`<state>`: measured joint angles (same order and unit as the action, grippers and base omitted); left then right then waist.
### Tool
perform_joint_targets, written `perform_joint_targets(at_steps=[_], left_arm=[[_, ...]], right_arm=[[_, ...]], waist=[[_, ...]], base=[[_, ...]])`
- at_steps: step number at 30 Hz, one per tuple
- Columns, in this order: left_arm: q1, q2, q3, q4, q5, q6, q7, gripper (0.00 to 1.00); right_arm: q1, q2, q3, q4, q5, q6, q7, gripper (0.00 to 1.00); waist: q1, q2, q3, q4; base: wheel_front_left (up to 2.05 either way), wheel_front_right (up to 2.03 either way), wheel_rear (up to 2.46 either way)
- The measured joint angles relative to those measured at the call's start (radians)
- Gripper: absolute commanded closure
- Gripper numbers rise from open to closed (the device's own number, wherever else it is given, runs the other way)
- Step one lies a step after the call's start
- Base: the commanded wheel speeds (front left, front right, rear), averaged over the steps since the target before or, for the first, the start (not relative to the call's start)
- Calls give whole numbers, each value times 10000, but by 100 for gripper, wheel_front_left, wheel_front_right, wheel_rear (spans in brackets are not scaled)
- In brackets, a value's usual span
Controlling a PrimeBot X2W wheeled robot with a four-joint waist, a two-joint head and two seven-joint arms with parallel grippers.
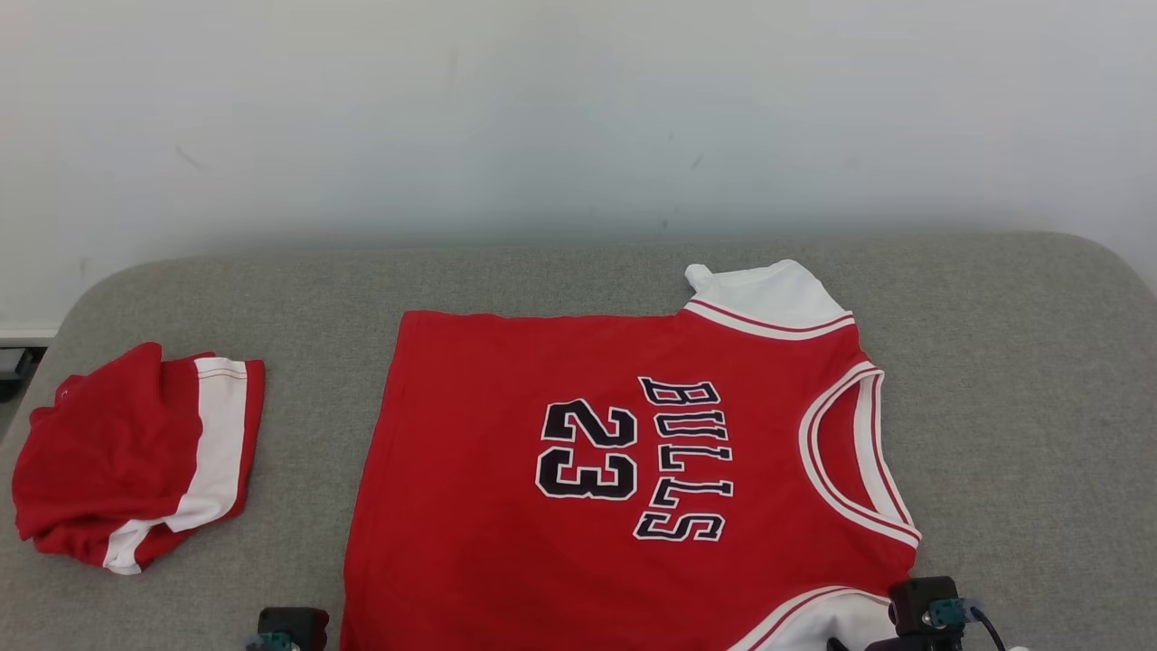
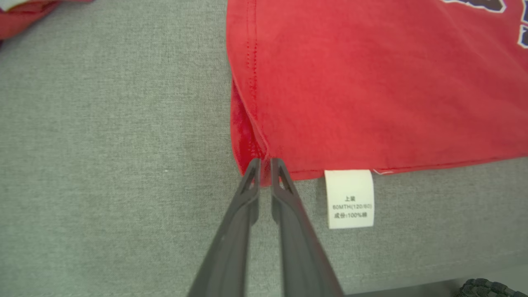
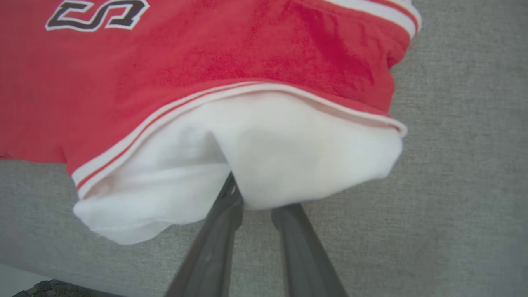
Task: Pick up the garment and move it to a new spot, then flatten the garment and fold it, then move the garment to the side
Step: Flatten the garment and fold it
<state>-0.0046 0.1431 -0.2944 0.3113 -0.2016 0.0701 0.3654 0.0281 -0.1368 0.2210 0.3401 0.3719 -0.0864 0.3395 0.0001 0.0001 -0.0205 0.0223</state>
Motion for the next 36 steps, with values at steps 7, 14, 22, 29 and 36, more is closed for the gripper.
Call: perform_joint_targets(at_steps=[7,14,22,29,36], left_arm=[[1,-40,71,-157,-104,-2,-144,100],[11,-56,481,-838,-337,-2,-635,100],[-277,-182,537,-1455,-604,-35,-947,100],[-628,-222,382,-1429,-583,-98,-930,100],[72,8,355,-1024,-537,-88,-581,43]], right_arm=[[169,209,-284,-263,865,399,-21,100],[746,293,-968,-1377,2086,930,-130,100],[484,382,-1588,-2506,3045,1221,-226,100],[235,391,-1643,-2702,3131,1181,-19,100],[668,236,-1446,-2337,2773,807,316,0]], waist=[[0,0,-35,27],[0,-1,-111,32],[-1,-1,-169,-54],[0,0,-161,-49],[-1,0,-134,8]], base=[[0,0,0],[0,0,0],[0,0,0],[0,0,0],[0,0,0]])
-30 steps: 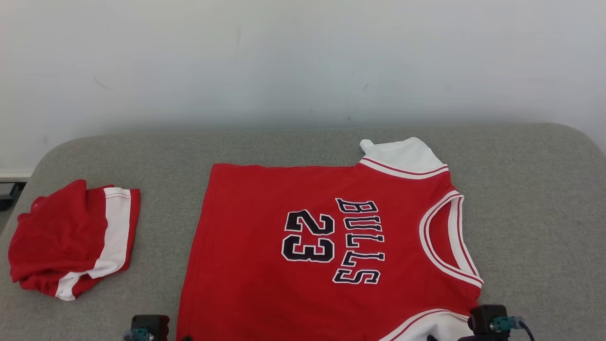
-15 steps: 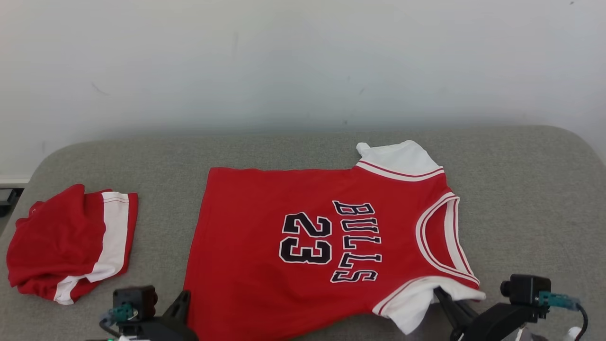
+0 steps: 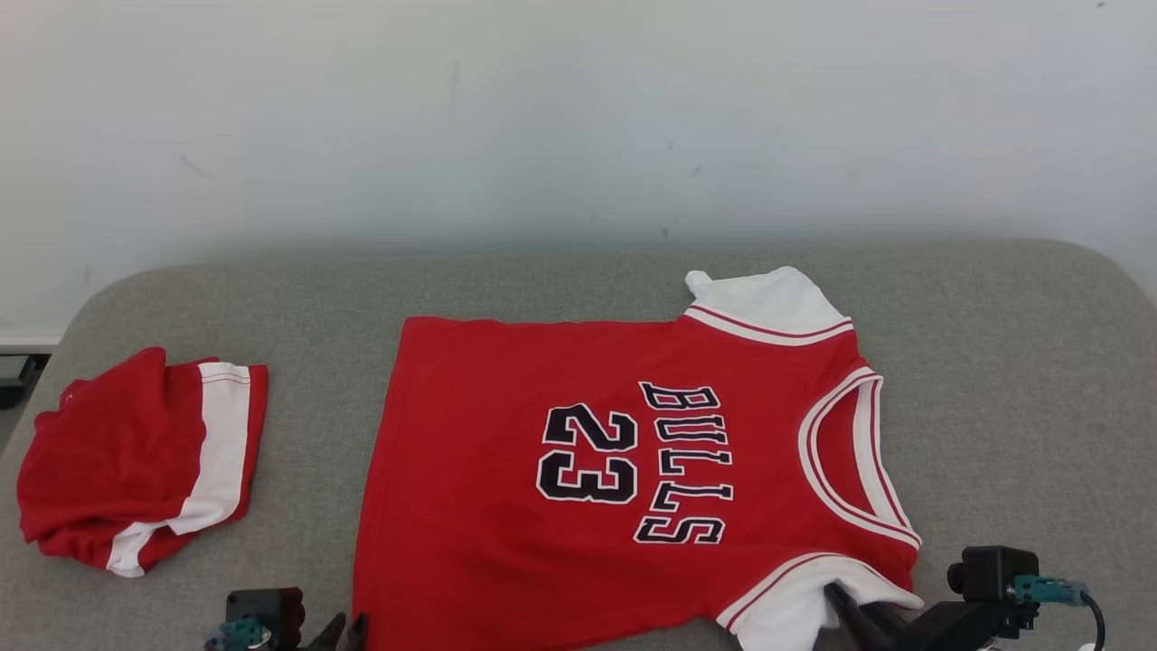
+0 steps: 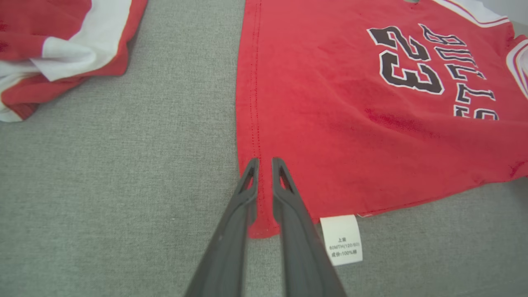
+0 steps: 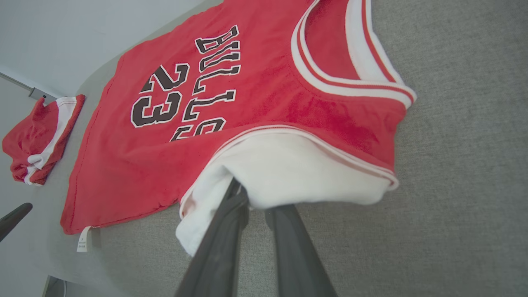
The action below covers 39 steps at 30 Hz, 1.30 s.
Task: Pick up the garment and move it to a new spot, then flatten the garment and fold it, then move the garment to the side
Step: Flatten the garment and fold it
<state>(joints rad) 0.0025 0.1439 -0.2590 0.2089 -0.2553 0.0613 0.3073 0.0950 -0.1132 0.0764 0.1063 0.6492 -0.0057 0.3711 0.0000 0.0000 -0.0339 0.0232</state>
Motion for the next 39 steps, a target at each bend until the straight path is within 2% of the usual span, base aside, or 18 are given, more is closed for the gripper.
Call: perform_joint_targets(at_steps=[1,9,17,23,30,39], left_arm=[[62,25,2,33,0,0,15,0],[151,33,90,291,-2,40,82,0],[209,-94,713,-117,-10,280,-1294,0],[420,-176,1097,-606,0,366,-2663,0],[704,-130,1072,-1168,71,267,-3910,0],[1021,13,1064,-2088,412,276,-4504,0]], right_arm=[[14,0,13,48,-6,-54,15,0],[317,-213,270,263,-619,-351,326,0],[497,-389,-171,-35,-1271,-817,-418,0],[600,-410,-366,-564,-1825,-838,-1609,0],[540,-313,-370,-1183,-1994,-819,-2851,0],[386,-286,-362,-1492,-2280,-809,-3551,0]], waist=[[0,0,4,7],[0,1,16,60],[0,0,-30,35],[0,0,-130,-35],[0,0,-265,-150],[0,-1,-444,-230]], base=[[0,0,0],[0,0,0],[0,0,0],[0,0,0],[0,0,0],[0,0,0]])
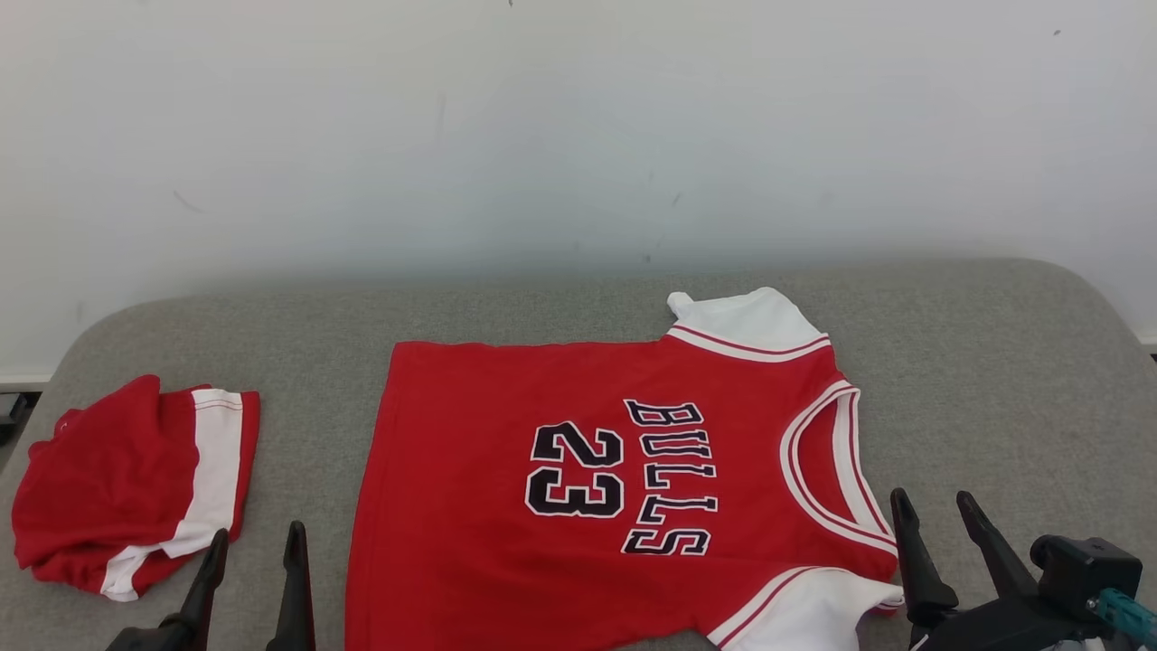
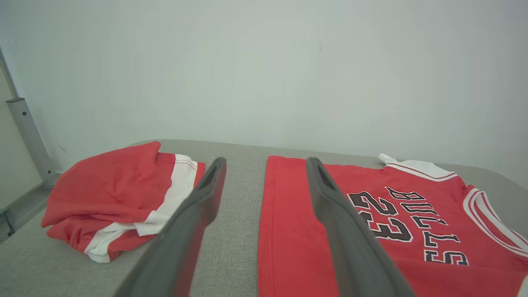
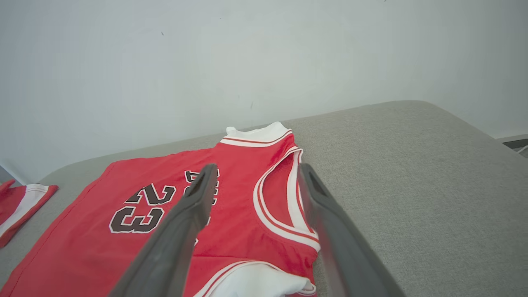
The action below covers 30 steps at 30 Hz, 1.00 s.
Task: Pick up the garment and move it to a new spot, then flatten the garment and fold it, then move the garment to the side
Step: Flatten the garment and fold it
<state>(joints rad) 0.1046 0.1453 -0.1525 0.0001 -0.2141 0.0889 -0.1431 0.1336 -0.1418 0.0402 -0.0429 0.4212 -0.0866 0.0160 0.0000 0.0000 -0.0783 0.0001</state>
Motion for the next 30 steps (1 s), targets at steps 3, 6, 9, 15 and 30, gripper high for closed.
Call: perform_joint_targets(at_steps=[3,6,9,15,30], left_arm=[[164,184,-12,-44,8,-23,119,0],[371,286,44,-31,-56,-50,290,0],[509,320,40,-17,-75,-109,387,0],[546,303,-36,-171,-79,-104,552,0],[597,280,-188,-577,-79,-100,915,0]], right_arm=[[3,-13,13,10,-86,0,-79,0],[10,-23,8,15,-84,0,-169,0],[18,-27,-12,17,-84,0,-178,0],[41,-27,-25,10,-84,0,-265,0],[56,-25,-19,31,-86,0,-393,0]], waist=[[0,1,-39,-24],[0,0,-69,-56],[0,0,-75,-83],[0,0,-62,-93],[0,0,-5,-43]], base=[[0,0,0],[0,0,0],[0,0,0],[0,0,0],[0,0,0]])
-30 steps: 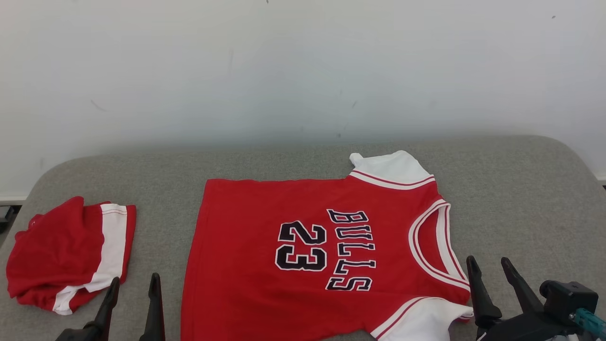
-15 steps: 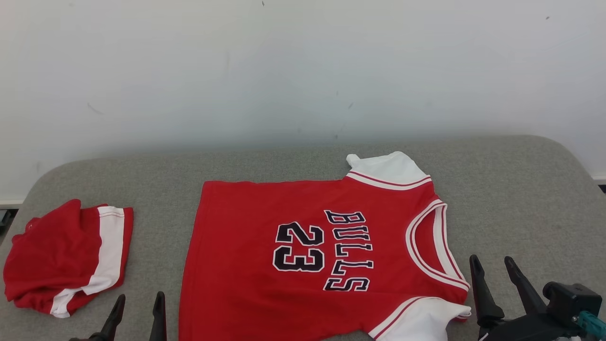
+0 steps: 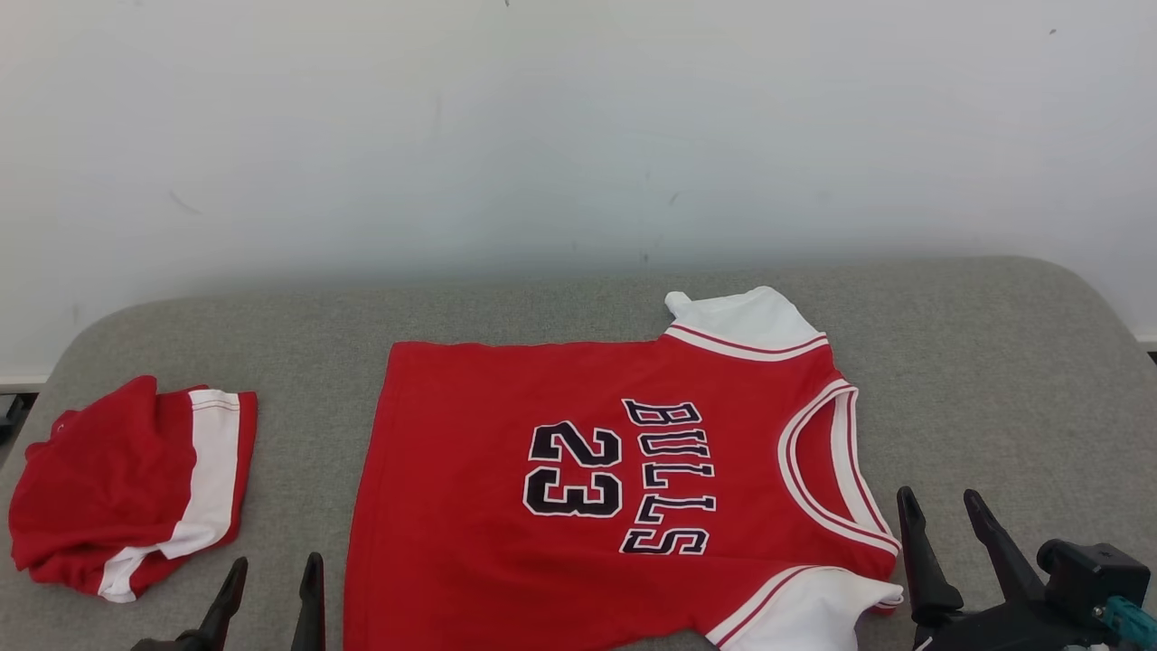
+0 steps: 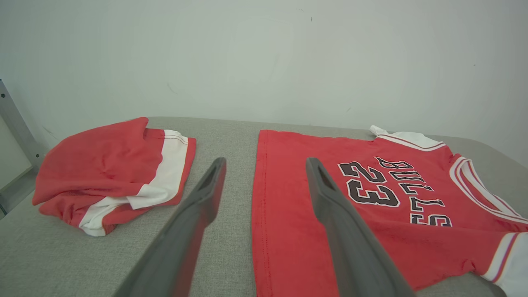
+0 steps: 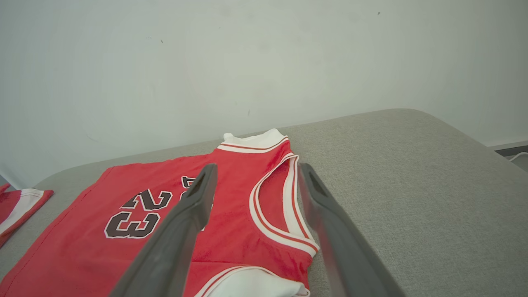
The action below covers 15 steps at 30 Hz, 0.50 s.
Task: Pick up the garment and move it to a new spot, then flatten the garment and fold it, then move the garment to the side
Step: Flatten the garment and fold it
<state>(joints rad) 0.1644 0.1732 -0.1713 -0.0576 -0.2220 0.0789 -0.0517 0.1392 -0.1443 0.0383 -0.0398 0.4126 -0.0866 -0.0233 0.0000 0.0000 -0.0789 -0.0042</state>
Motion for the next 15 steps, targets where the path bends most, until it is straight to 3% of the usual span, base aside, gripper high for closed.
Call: perform_joint_targets(at_steps=[11,15], left_arm=[[11,0,-132,-123,0,-8,318,0],[122,31,-512,318,-21,-299,715,0]], right_arm=[[3,4,27,115,0,-2,35,0],[192,4,102,384,-79,-19,351,0]], waist=[[0,0,23,17],[0,0,39,21]], base=[[0,0,0],[0,0,0]])
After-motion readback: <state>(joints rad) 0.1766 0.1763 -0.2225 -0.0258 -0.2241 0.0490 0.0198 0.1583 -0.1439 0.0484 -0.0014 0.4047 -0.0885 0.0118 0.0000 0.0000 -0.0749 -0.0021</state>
